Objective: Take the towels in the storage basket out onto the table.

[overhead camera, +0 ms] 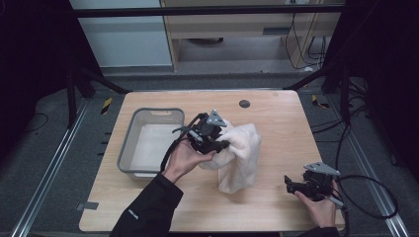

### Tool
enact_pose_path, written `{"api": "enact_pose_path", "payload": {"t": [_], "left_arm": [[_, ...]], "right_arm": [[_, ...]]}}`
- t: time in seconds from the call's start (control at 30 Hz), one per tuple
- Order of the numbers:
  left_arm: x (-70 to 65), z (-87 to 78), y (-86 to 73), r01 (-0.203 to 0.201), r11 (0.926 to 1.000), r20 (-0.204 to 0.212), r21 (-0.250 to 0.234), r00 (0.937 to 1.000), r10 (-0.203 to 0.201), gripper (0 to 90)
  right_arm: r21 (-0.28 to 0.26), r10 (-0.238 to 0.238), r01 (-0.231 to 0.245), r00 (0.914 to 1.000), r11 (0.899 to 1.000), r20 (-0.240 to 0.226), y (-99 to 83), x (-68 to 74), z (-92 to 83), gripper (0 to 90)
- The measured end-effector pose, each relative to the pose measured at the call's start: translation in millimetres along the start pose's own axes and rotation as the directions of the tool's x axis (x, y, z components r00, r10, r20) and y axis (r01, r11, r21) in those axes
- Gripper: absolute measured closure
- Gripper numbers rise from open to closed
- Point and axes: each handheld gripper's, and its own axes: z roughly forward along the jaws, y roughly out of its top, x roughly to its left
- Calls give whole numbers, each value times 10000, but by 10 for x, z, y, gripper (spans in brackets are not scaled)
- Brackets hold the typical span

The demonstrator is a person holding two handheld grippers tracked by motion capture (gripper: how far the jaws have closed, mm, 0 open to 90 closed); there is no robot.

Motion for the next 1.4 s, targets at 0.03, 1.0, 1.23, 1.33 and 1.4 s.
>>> {"api": "enact_pose_path", "payload": {"t": [0.03,1.0,1.23,1.33,1.4], "left_arm": [[-13,45,-10,-5,10000,68,40,10000,5,728],[-318,739,-274,-378,9955,798,869,9963,309,648],[-333,803,-336,-493,9942,997,953,9942,398,585],[-330,810,-356,-441,9950,971,893,9946,354,551],[-327,801,-362,-418,9956,911,836,9953,342,518]], "right_arm": [[-32,123,-123,9999,9999,-10,-9,-10,-2,45],[122,412,-417,9983,9991,416,-56,-90,25,46],[118,487,-493,9976,9987,495,-60,-105,20,46],[110,488,-494,9976,9987,498,-61,-107,23,45],[101,506,-511,9975,9986,494,-61,-106,23,45]]}}
